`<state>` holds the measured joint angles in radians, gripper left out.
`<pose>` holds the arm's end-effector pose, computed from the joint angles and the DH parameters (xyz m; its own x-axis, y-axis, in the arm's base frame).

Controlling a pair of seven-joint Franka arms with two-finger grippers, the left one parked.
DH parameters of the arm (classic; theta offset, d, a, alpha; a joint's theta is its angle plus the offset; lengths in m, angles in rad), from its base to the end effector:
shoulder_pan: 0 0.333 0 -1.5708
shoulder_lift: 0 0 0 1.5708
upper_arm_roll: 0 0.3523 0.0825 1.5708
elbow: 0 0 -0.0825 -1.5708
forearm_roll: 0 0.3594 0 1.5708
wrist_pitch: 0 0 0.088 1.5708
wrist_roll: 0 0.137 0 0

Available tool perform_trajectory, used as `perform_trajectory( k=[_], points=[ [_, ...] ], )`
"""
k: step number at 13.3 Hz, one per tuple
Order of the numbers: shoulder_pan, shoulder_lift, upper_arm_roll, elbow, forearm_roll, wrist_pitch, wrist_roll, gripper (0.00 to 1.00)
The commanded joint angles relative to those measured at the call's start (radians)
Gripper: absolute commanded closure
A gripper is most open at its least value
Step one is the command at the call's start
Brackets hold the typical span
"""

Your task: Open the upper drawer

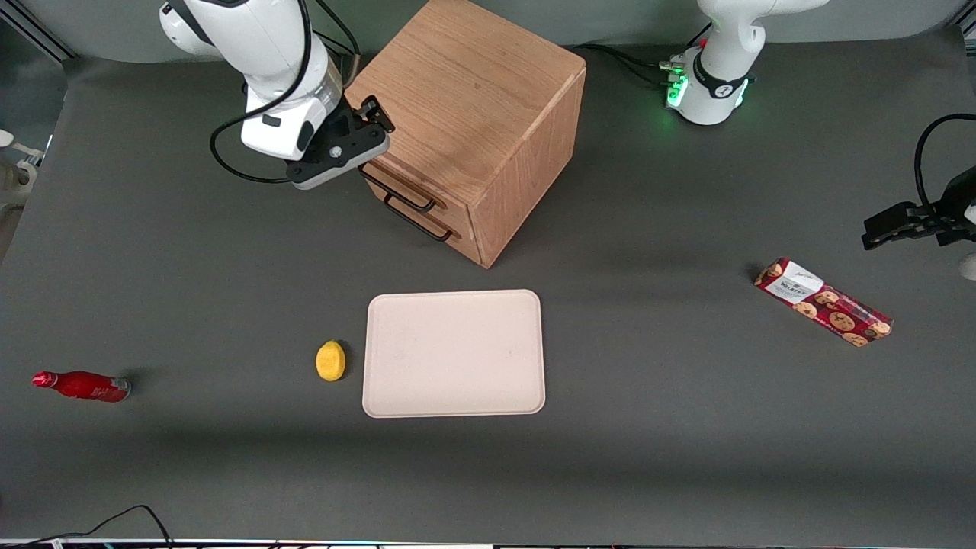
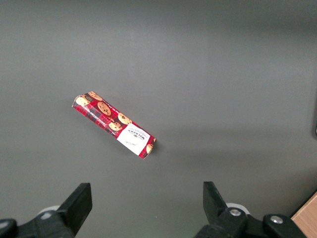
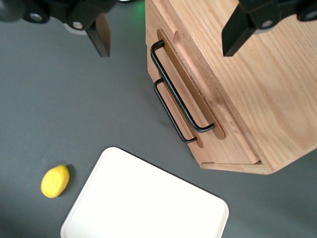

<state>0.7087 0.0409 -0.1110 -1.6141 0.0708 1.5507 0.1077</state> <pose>0.4361 0.3102 0.5886 0.8767 0.4683 -0.1103 0.4651 -0.8836 -0.0544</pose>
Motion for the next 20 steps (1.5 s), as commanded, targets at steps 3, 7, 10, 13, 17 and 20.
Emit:
perform_trajectory(
  k=[3, 7, 10, 13, 17, 20],
  points=[
    [-0.014, 0.033, -0.038, -0.010, 0.094, -0.014, -0.184, 0.00],
    [-0.017, 0.056, -0.108, -0.059, 0.210, -0.004, -0.358, 0.00],
    [-0.015, 0.056, -0.114, -0.102, 0.216, 0.032, -0.362, 0.00],
    [-0.009, 0.047, -0.113, -0.202, 0.218, 0.138, -0.391, 0.00],
    [-0.005, 0.050, -0.111, -0.262, 0.234, 0.173, -0.408, 0.00],
    [-0.003, 0.051, -0.108, -0.293, 0.253, 0.197, -0.411, 0.00]
  ],
)
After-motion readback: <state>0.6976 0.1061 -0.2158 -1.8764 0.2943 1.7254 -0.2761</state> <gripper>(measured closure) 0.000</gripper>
